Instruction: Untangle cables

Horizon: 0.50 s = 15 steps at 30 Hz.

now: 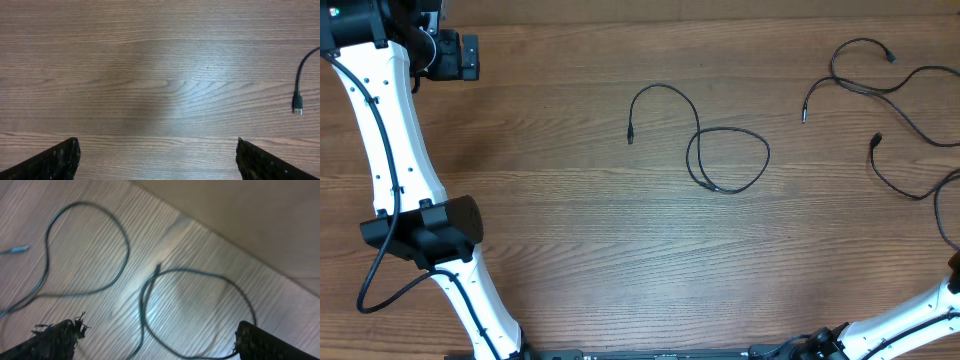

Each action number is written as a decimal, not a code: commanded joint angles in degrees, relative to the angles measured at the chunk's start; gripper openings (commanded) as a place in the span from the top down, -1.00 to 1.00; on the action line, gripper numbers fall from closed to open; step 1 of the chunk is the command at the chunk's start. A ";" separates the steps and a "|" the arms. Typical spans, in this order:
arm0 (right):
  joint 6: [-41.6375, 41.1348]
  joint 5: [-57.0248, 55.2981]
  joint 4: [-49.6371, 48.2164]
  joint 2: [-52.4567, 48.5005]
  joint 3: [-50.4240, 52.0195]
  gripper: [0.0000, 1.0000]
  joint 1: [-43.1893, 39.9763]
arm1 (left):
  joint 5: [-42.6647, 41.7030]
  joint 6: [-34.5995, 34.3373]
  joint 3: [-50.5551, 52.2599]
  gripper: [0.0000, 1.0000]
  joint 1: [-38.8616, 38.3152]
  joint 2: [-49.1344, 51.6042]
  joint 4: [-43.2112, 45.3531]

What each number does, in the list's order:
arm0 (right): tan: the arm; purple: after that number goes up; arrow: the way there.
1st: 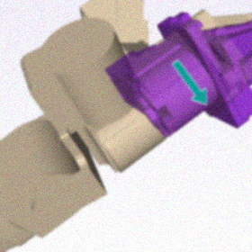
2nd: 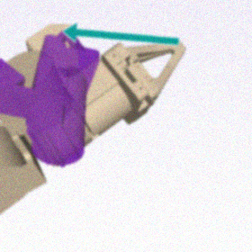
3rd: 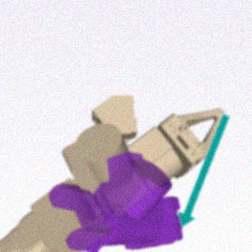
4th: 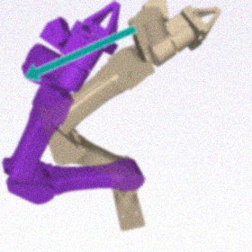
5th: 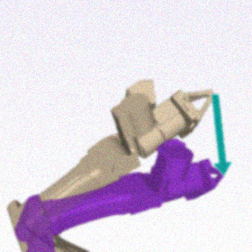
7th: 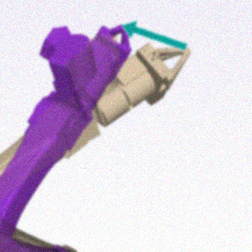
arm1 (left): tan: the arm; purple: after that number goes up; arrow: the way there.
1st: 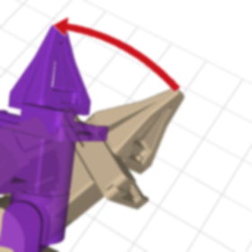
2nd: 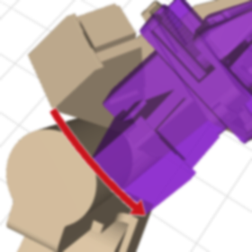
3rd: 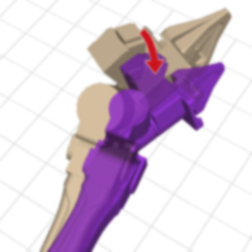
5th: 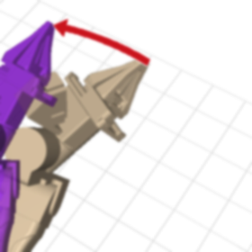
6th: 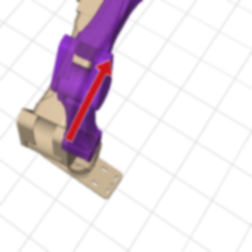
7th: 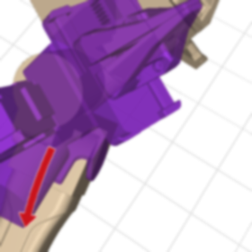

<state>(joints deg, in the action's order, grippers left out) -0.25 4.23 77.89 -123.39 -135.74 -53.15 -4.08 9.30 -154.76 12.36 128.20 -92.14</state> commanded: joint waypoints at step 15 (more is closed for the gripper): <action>6.78 -2.67 17.22 5.84 0.39 -1.00 -1.03 | -0.42 -0.37 -0.22 -0.99 -0.39 0.87 0.02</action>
<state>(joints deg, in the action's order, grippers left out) 4.25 2.48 95.07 -119.39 -135.74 -53.80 -4.08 9.30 -154.76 12.36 128.20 -92.14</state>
